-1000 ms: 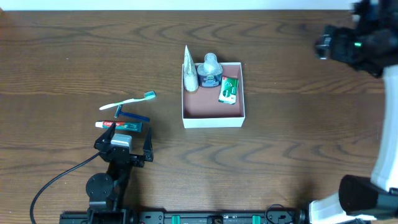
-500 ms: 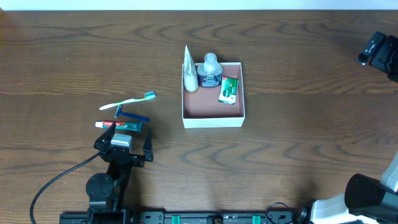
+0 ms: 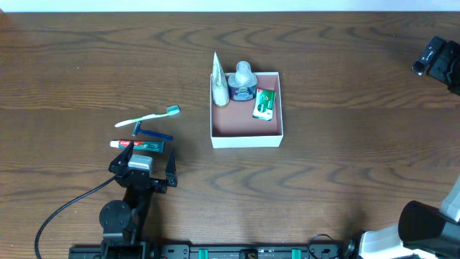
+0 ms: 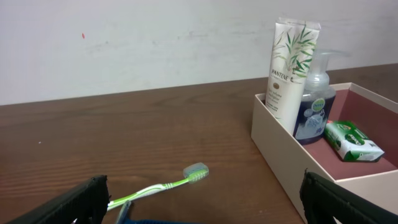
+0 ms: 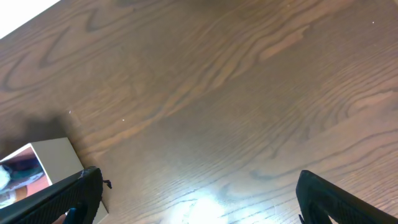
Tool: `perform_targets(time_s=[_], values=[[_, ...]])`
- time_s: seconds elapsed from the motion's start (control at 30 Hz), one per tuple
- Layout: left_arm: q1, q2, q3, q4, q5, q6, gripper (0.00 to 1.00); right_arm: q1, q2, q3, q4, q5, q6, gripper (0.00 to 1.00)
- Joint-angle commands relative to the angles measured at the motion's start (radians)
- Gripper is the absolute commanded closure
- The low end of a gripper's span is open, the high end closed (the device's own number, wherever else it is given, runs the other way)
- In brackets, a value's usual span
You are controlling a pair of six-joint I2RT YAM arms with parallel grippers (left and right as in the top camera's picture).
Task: Pack container
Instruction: 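Reach the left gripper to the Colgate toothpaste tube and grasp it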
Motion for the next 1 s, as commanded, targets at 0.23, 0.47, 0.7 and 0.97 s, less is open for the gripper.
perform_targets(time_s=[0.23, 0.47, 0.7, 0.97], values=[[0.032, 0.226, 0.292, -0.225, -0.002, -0.140, 0.02, -0.003, -0.002, 0.011, -0.001, 0.014, 0.016, 0.01], [0.088, 0.779, 0.700, -0.537, 0.044, -0.140, 0.02, -0.003, -0.002, 0.011, -0.001, 0.013, 0.016, 0.01], [0.088, 1.160, 0.898, -0.661, 0.336, -0.140, 0.02, -0.003, -0.002, 0.011, -0.001, 0.014, 0.016, 0.01], [0.088, 1.364, 0.896, -0.692, 0.447, -0.101, 0.02, -0.004, -0.002, 0.011, -0.001, 0.013, 0.016, 0.01]])
